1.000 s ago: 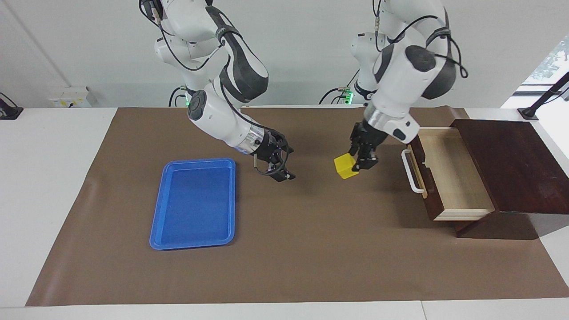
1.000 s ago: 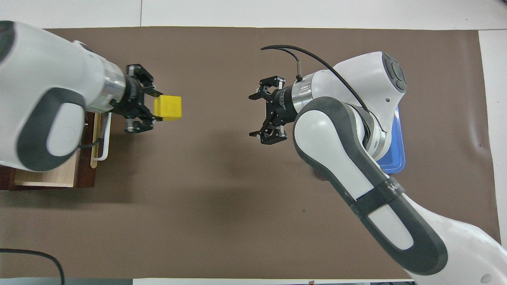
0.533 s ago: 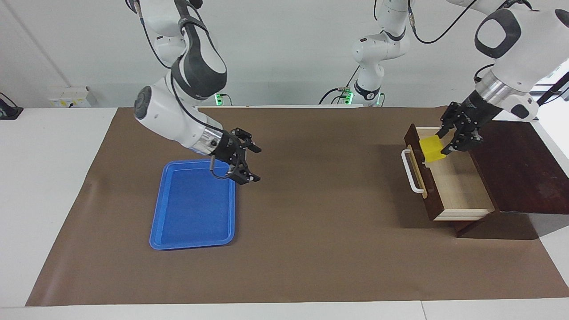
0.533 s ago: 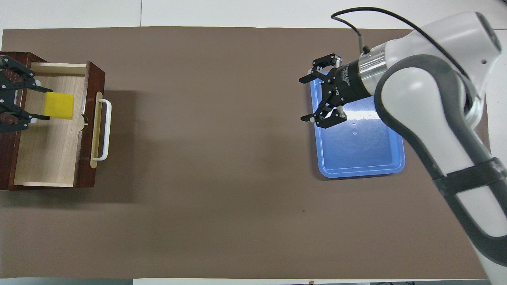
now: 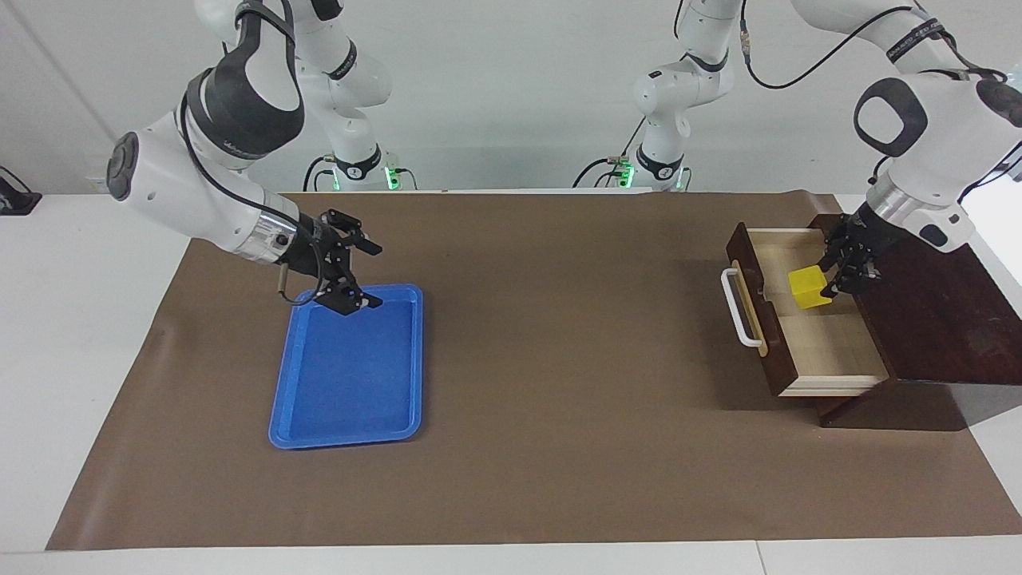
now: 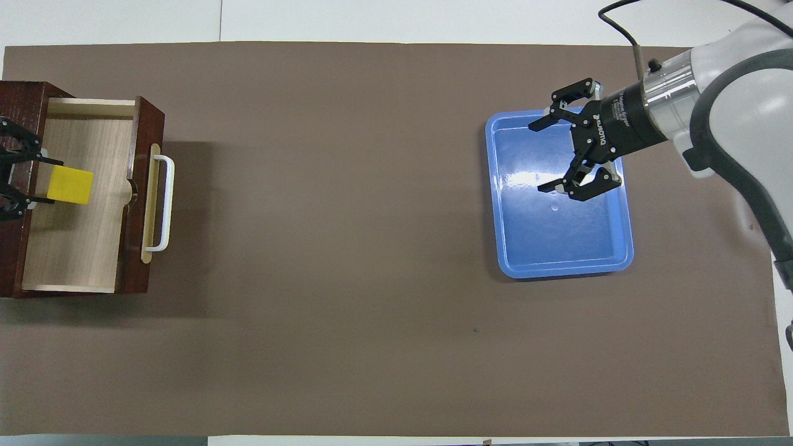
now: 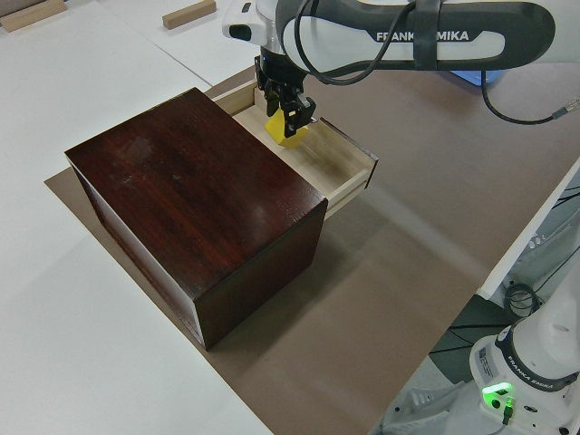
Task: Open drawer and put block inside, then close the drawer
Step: 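Push the drawer shut with the left gripper while the right gripper retracts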
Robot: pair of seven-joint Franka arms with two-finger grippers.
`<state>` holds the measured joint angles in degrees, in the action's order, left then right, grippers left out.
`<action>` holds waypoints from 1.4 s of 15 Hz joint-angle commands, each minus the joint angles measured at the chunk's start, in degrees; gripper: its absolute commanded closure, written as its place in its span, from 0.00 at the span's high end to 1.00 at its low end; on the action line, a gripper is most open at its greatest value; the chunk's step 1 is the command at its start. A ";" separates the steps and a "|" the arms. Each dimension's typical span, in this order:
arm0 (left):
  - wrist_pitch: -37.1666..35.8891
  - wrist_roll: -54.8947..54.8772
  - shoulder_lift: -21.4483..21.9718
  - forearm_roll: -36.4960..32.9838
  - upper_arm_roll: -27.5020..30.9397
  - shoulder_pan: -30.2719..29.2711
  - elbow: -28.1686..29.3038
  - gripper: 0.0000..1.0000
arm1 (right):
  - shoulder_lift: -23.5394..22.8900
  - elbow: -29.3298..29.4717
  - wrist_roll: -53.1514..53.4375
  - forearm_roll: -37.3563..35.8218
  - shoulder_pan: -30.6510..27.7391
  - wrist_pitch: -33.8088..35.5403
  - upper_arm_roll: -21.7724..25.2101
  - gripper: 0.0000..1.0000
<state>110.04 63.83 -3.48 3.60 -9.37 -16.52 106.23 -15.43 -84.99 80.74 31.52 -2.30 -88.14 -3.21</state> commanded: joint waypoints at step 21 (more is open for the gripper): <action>4.48 10.99 -3.02 -15.99 -0.65 5.54 1.87 1.00 | 17.80 -4.38 -83.02 -31.00 -5.53 3.85 -0.57 1.00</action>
<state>111.15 78.88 -6.86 -10.34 -10.21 -6.49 106.76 -1.53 -83.90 -0.91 0.89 -7.63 -82.33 -3.38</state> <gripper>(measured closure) 0.000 0.000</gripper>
